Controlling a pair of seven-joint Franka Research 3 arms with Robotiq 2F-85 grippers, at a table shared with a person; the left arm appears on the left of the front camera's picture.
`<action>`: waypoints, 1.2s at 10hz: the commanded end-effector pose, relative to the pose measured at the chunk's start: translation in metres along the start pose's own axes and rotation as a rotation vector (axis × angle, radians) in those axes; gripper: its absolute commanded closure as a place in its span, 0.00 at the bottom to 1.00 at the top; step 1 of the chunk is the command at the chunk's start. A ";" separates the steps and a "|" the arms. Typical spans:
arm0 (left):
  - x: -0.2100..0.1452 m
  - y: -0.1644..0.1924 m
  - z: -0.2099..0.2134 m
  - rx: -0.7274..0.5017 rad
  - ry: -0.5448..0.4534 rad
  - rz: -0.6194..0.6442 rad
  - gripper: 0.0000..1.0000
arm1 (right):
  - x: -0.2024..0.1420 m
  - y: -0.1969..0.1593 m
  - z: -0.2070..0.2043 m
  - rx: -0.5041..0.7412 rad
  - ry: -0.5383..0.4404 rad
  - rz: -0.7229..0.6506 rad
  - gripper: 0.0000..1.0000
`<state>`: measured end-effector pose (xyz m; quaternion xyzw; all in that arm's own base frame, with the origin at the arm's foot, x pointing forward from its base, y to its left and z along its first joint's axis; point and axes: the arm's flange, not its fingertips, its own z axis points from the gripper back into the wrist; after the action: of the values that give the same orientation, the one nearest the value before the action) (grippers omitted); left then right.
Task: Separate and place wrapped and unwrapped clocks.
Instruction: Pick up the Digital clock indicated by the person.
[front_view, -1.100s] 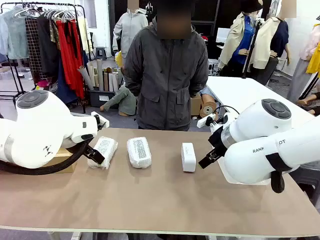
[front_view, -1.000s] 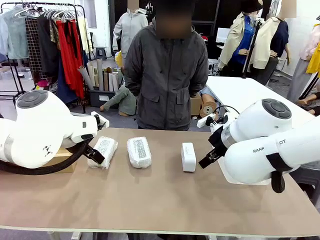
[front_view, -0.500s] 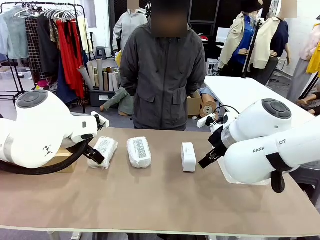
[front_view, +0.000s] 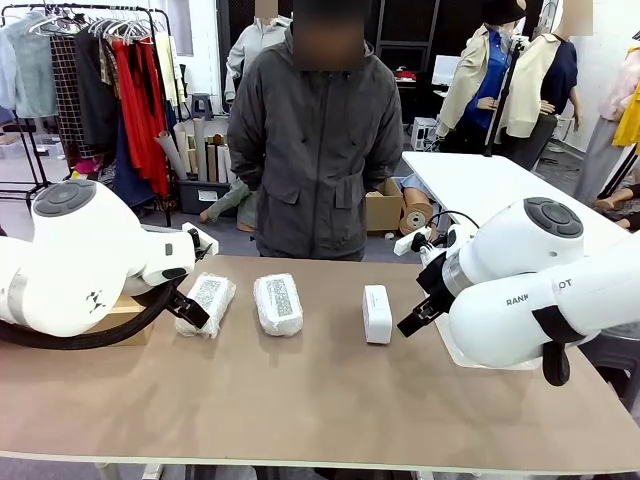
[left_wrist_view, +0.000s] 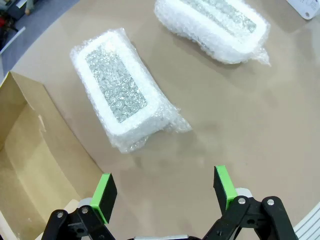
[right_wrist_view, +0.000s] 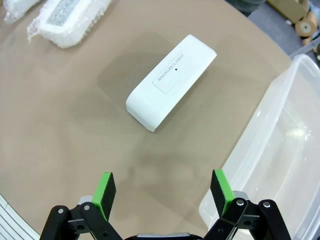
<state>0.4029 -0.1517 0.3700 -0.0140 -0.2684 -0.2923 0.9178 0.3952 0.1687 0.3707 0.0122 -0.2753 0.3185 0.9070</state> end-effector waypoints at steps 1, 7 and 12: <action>0.000 0.000 0.000 0.000 0.000 0.000 0.00 | 0.000 0.000 0.000 0.000 0.000 0.000 0.00; 0.000 0.000 0.000 0.000 0.000 0.000 0.00 | 0.000 0.000 0.000 0.000 0.000 0.000 0.00; 0.000 0.000 0.000 0.000 0.000 0.000 0.00 | 0.000 0.000 0.000 0.000 0.000 0.000 0.00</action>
<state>0.4029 -0.1517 0.3700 -0.0140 -0.2684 -0.2923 0.9178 0.3952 0.1687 0.3707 0.0122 -0.2753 0.3185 0.9070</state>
